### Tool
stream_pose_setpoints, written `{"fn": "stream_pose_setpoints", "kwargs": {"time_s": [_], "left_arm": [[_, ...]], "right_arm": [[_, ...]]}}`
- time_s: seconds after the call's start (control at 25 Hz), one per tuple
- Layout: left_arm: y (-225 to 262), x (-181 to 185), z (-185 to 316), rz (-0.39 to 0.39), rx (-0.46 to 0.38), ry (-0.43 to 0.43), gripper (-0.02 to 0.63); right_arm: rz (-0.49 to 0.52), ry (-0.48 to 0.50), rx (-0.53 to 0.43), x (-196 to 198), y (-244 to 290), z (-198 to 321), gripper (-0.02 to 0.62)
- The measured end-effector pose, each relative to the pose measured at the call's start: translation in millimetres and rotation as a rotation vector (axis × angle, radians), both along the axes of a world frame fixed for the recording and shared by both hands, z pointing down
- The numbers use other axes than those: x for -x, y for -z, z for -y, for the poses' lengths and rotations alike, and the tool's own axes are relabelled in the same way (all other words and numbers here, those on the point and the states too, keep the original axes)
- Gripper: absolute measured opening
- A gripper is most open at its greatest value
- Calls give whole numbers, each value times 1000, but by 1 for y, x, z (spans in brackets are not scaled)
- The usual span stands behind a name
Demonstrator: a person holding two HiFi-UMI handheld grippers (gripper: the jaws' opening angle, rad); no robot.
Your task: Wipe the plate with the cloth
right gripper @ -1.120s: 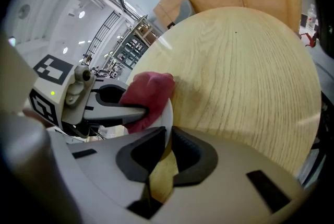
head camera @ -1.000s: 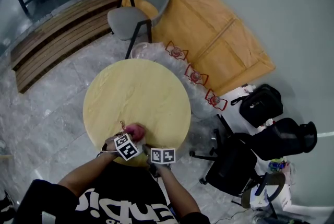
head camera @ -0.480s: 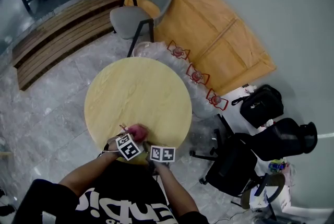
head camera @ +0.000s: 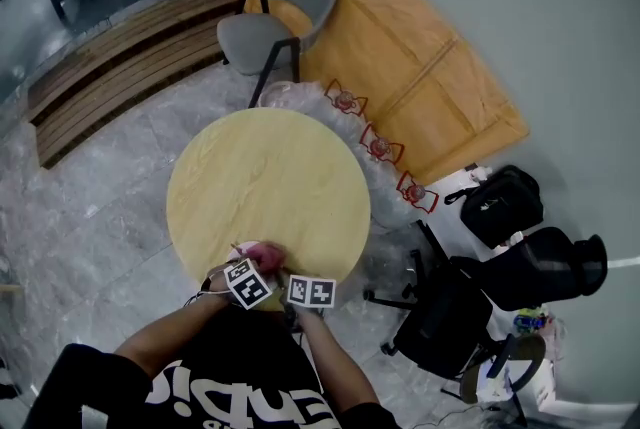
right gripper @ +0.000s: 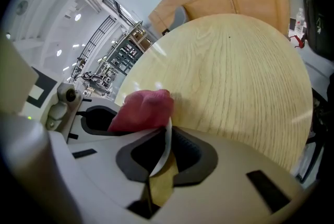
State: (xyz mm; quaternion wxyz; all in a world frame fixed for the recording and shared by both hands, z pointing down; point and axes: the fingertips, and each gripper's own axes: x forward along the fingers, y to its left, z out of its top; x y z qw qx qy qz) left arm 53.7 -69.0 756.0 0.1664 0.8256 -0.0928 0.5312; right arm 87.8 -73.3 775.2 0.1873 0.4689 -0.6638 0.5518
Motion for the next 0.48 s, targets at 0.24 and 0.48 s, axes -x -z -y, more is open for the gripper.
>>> {"fn": "stream_pose_setpoints", "kwargs": {"time_s": [0.24, 0.48], "left_arm": [[2, 7, -9, 1, 13, 20, 64], [2, 13, -24, 0, 35, 26, 64]], "right_arm": [[-25, -24, -6, 0, 1, 1, 55], [-29, -32, -11, -1, 1, 1, 55]]}}
